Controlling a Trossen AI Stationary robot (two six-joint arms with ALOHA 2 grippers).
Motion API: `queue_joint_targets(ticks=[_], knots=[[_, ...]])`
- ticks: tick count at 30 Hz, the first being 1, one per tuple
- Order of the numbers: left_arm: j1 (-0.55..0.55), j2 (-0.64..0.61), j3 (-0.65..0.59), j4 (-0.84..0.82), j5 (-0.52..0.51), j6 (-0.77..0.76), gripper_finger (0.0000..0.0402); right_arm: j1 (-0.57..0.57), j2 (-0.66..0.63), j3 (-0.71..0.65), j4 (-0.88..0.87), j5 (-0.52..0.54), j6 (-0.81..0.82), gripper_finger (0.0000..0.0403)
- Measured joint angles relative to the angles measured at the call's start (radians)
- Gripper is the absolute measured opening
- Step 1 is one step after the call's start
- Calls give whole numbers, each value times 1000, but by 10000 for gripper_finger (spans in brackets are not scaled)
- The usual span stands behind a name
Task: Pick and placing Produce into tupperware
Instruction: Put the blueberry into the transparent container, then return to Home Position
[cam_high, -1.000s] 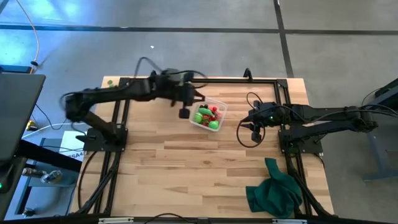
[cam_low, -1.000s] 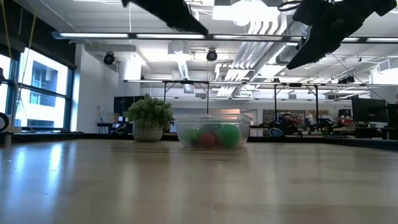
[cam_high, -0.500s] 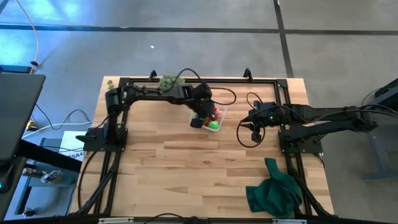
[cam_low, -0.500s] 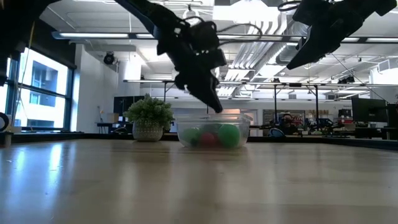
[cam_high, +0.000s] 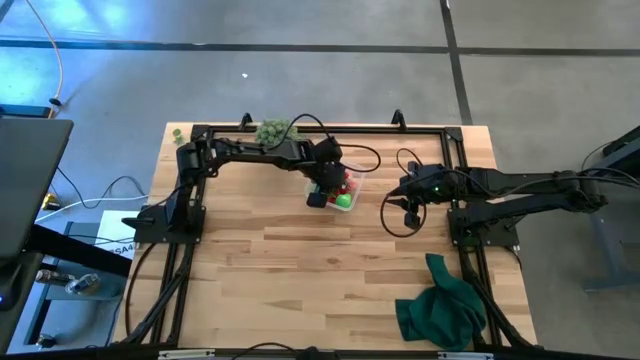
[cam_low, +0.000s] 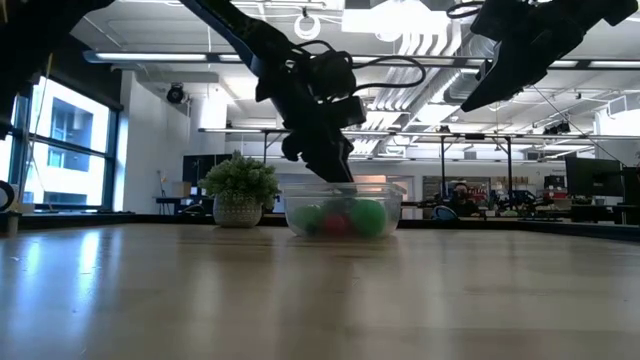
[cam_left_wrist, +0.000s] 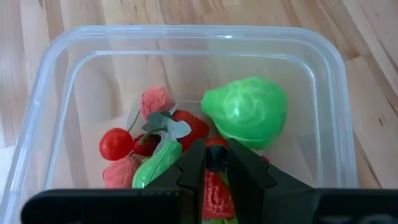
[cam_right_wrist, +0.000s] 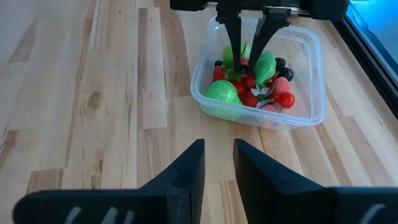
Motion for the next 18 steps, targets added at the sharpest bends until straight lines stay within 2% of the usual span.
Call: queue_joint_targets(ticks=[5,13,18], knots=[[0,0,0,0,6,5,55,0,0,0,0,-2,0,75],[0,0,0,0,6,1,132,0,0,0,0,-4,0,75],[0,-6,0,-14,34,-34,157,0,0,0,0,-3,0,75]])
